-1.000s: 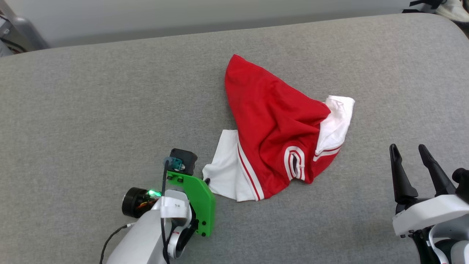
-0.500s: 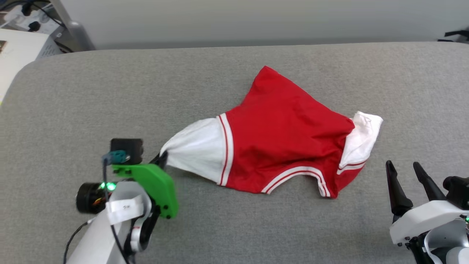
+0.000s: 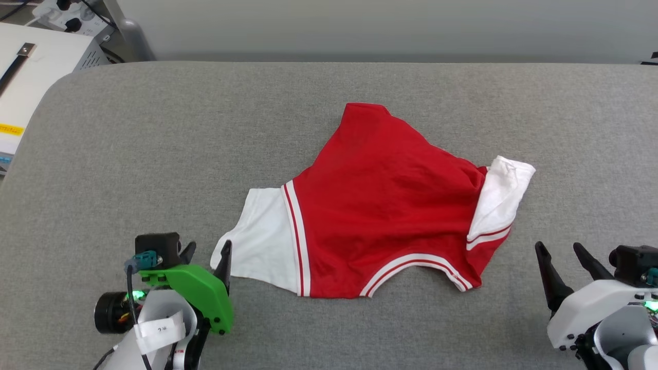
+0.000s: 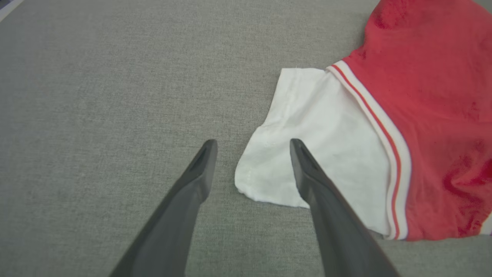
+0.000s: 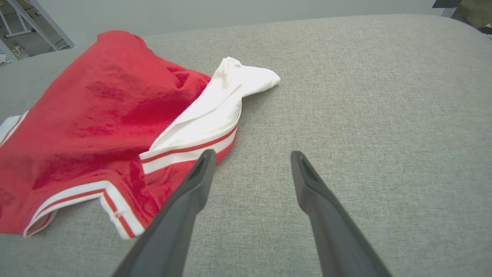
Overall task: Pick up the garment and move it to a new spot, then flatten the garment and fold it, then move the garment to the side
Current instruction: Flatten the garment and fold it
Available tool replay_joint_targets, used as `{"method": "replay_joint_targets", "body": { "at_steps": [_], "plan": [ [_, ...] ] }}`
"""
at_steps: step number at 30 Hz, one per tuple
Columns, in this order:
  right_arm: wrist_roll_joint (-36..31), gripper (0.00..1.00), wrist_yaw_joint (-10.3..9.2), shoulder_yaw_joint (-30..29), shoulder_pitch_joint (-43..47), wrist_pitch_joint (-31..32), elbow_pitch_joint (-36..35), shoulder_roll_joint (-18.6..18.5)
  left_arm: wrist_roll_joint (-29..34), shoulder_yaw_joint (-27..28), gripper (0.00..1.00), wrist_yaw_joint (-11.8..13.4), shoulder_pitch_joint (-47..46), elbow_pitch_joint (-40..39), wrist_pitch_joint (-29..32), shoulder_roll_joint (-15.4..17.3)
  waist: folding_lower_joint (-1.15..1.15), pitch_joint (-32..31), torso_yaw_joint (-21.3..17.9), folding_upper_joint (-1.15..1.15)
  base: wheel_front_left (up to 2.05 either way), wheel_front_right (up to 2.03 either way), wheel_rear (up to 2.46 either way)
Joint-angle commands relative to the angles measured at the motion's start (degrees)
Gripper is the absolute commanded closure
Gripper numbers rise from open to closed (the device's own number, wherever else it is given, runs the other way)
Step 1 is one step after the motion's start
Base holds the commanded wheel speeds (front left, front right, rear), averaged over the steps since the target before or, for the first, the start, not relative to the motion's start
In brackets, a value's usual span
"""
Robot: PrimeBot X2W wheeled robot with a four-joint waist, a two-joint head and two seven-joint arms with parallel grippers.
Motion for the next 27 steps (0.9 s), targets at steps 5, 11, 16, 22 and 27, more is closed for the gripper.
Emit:
{"method": "replay_joint_targets", "body": {
  "at_steps": [5,11,16,22,27],
  "plan": [
    [1.2,0.0,-0.03,2.5,-5.6,7.8,-0.9,-5.5,2.6,-0.1,0.0,-2.4,-3.5,-1.9,-9.5,-0.6,0.0,0.4,2.2,0.0,0.0,0.0,0.0],
    [3.7,0.0,-0.03,5.2,-13.7,19.2,1.4,-11.0,5.0,-1.4,0.0,-3.9,-4.6,-4.4,-16.9,-1.1,0.0,1.8,5.1,0.0,0.0,0.0,0.0],
    [4.4,0.0,-0.03,4.8,-19.2,26.9,6.1,-12.4,6.0,-2.4,0.0,-3.9,-4.6,-4.2,-18.6,-1.4,0.0,3.0,7.6,0.0,0.0,0.0,0.0],
    [3.2,0.0,-0.03,3.8,-23.8,31.3,10.6,-13.5,5.8,-3.2,0.0,-4.2,-5.0,-3.3,-19.0,-2.0,0.0,4.4,10.0,0.0,0.0,0.0,0.0],
    [2.5,0.0,-0.03,2.7,-26.3,32.5,14.2,-13.7,5.8,-3.6,0.0,-4.3,-5.5,-2.7,-19.2,-2.3,0.0,5.3,11.1,0.0,0.0,0.0,0.0]
  ]
}}
